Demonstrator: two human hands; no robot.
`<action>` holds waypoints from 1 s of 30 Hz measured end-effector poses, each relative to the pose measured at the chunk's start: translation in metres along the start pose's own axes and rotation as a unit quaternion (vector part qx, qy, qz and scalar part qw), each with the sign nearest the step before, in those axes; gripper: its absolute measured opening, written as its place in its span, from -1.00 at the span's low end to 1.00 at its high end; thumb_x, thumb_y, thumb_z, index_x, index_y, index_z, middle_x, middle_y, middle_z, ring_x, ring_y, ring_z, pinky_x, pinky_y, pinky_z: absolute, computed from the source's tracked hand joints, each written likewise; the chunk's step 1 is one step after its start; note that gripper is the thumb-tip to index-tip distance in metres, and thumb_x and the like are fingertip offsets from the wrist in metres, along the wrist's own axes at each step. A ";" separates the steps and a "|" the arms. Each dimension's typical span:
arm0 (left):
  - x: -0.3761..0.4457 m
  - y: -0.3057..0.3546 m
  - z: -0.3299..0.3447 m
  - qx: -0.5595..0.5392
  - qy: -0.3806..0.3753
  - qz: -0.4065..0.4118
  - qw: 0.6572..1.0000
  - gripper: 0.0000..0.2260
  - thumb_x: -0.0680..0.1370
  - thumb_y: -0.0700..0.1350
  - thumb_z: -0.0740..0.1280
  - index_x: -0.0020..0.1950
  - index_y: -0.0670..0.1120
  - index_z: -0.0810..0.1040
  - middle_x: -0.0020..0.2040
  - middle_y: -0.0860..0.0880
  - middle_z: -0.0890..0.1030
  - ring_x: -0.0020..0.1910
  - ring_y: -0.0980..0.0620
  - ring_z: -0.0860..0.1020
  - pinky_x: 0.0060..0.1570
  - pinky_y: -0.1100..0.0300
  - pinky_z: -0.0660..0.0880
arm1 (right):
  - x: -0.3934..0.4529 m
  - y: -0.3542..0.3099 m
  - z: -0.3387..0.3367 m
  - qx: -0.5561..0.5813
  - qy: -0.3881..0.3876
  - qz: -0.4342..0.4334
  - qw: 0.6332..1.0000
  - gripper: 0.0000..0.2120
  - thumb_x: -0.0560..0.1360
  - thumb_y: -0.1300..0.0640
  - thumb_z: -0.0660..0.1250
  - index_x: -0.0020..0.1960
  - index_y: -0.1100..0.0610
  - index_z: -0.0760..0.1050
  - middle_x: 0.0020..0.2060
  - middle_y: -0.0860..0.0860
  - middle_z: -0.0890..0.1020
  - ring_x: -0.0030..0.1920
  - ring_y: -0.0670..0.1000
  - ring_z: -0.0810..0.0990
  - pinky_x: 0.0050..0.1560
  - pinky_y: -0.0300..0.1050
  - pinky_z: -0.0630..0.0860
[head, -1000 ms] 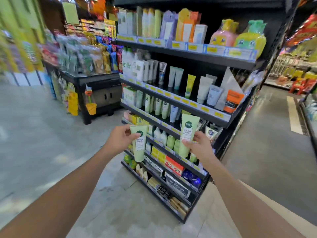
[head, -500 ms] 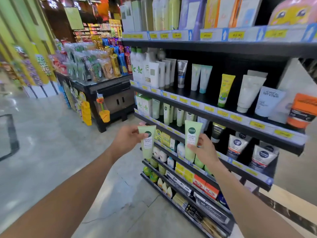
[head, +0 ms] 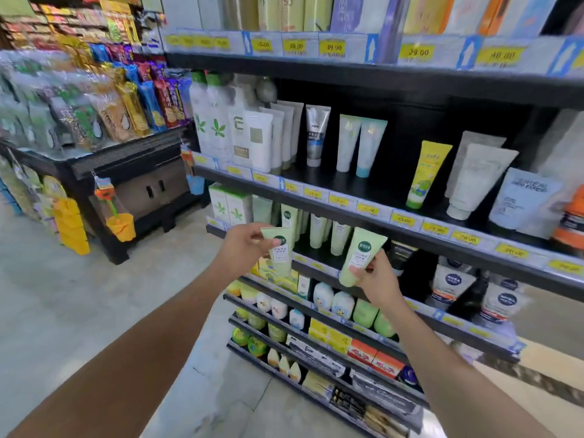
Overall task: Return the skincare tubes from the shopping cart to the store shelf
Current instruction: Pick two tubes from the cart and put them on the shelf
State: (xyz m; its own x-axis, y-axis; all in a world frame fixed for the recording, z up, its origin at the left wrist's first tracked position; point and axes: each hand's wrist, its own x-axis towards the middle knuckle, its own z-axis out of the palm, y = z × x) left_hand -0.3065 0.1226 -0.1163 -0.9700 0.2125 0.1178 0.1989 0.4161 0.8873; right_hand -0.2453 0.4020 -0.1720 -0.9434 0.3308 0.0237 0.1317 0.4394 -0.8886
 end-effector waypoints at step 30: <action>0.141 -0.072 0.082 0.046 -0.075 0.069 0.994 -0.83 0.62 -0.14 0.29 0.20 -0.07 0.56 0.01 0.01 0.58 -0.01 0.09 0.50 -0.23 0.49 0.36 | 0.065 0.032 0.045 -0.101 0.091 0.020 0.991 -0.75 0.55 0.27 0.34 0.21 0.12 0.47 0.12 0.01 0.57 0.13 0.01 0.58 0.19 -0.01 0.54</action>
State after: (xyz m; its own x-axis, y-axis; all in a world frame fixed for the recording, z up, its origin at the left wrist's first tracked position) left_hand -0.4458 0.1946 -0.2004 -0.9022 0.4000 0.1612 0.3471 0.4518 0.8218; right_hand -0.3164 0.4005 -0.2194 -0.8679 0.4887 0.0886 0.2437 0.5744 -0.7815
